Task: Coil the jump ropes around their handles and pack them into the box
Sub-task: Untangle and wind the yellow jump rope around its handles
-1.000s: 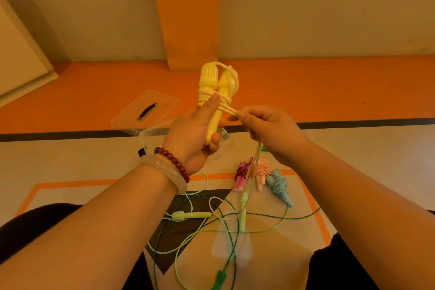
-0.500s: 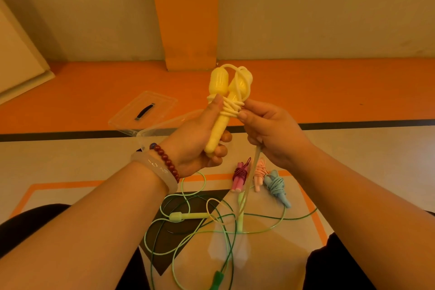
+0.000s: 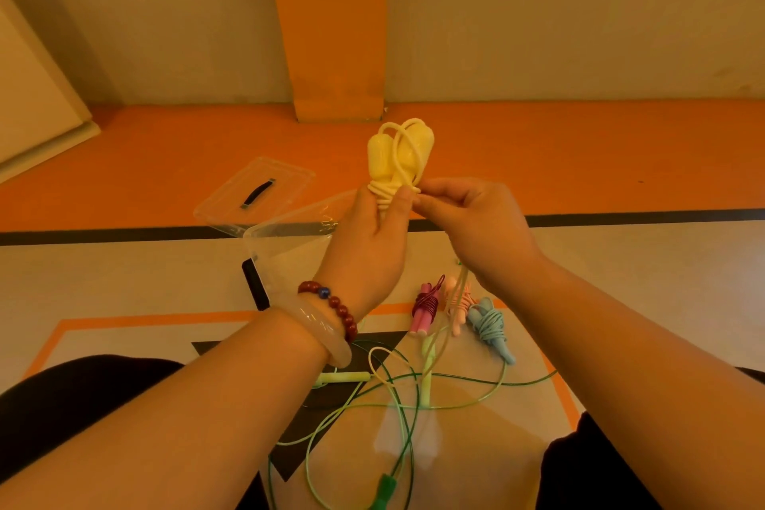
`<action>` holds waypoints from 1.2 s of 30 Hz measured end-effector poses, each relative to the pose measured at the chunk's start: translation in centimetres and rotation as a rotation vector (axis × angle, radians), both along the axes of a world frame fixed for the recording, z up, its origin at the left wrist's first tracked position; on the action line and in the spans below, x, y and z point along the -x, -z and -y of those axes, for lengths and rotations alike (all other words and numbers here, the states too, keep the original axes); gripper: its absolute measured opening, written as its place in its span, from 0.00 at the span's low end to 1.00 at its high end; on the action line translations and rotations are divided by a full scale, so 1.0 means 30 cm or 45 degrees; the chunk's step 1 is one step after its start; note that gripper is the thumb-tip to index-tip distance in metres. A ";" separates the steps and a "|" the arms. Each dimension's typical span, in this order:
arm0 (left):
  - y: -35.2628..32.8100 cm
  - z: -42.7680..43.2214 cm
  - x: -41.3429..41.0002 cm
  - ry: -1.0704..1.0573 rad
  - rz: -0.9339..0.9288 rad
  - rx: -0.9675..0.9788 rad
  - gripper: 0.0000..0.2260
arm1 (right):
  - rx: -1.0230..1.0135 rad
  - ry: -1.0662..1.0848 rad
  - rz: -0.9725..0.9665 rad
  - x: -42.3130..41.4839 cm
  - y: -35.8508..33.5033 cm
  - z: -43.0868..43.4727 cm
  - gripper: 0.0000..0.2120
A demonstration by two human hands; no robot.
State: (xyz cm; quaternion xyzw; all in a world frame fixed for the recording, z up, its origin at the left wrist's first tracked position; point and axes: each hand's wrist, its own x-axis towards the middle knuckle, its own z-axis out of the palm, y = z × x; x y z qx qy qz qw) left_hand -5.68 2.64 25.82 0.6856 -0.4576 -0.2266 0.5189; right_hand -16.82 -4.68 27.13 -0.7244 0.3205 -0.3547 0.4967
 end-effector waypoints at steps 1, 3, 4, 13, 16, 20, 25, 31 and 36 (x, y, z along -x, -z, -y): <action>0.006 0.003 0.010 -0.021 -0.050 -0.012 0.14 | 0.021 -0.004 -0.027 -0.003 0.004 -0.005 0.11; 0.004 0.004 0.020 -0.083 -0.104 -0.029 0.14 | 0.010 -0.040 -0.037 -0.010 0.008 -0.014 0.12; -0.003 0.003 0.020 -0.101 -0.114 -0.031 0.14 | -0.010 -0.064 -0.029 -0.011 0.008 -0.014 0.13; -0.033 0.003 0.014 0.153 -0.560 0.001 0.03 | -0.137 -0.082 -0.042 0.035 -0.041 0.047 0.09; -0.045 -0.003 0.014 0.232 -0.770 -0.041 0.03 | -0.149 -0.112 -0.076 0.054 -0.050 0.064 0.07; -0.058 -0.011 0.005 0.352 -0.906 -0.062 0.05 | -0.088 -0.151 -0.180 0.068 -0.060 0.079 0.07; -0.067 -0.019 -0.008 0.403 -0.965 -0.079 0.06 | 0.006 -0.157 -0.284 0.065 -0.069 0.080 0.08; -0.074 -0.009 -0.003 0.332 -1.022 -0.028 0.07 | -0.006 -0.126 -0.207 0.046 -0.058 0.065 0.09; -0.067 0.000 0.018 0.146 -0.900 0.020 0.09 | -0.035 -0.107 -0.153 0.045 -0.055 0.064 0.05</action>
